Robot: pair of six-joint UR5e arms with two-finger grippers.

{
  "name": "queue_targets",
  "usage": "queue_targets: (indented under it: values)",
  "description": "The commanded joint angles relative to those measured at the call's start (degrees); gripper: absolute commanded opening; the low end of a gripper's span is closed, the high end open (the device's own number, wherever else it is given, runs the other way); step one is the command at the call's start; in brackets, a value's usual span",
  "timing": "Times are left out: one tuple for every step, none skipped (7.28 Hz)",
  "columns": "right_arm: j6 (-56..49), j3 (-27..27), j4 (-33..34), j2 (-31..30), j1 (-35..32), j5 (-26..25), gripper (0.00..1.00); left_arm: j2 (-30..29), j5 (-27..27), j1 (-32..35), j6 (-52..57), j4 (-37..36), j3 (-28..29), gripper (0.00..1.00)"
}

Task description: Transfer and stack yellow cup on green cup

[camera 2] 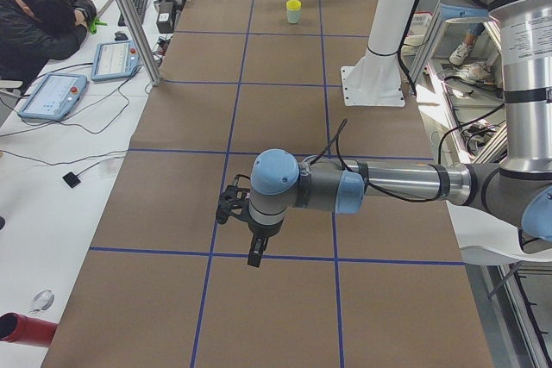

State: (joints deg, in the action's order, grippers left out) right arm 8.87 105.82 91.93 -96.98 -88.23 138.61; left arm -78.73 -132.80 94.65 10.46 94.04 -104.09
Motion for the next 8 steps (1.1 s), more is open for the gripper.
queue_targets:
  values:
    - [-4.54,-0.35,-0.17,-0.32,-0.18,0.52,1.0,-0.2,0.0,0.01,0.0,0.0,0.12,1.0]
    - [-4.47,-0.35,-0.17,-0.4,-0.19,0.61,1.0,-0.2,0.0,0.01,0.0,0.0,0.2,1.0]
    - [-4.47,-0.35,-0.17,-0.4,-0.19,0.35,1.0,-0.29,0.0,-0.08,0.0,0.0,0.29,1.0]
    - [-4.38,-0.35,-0.17,-0.4,-0.19,0.08,1.0,-0.29,0.0,0.01,0.0,0.0,0.29,1.0]
    - [-4.3,-0.35,-0.17,-0.4,-0.19,0.08,1.0,-0.29,0.0,0.01,0.09,0.0,0.38,1.0]
    - [-4.12,-0.35,-0.26,-0.4,-0.19,0.08,1.0,-0.46,0.09,-0.08,0.18,0.0,0.55,1.0]
    - [-4.12,-0.26,-0.17,-0.4,-0.19,0.08,1.0,-0.46,0.09,-0.08,0.18,0.09,0.64,1.0]
    - [-3.95,-0.35,-0.17,-0.4,-0.19,-0.01,1.0,-0.46,0.18,0.01,0.26,0.09,0.64,1.0]
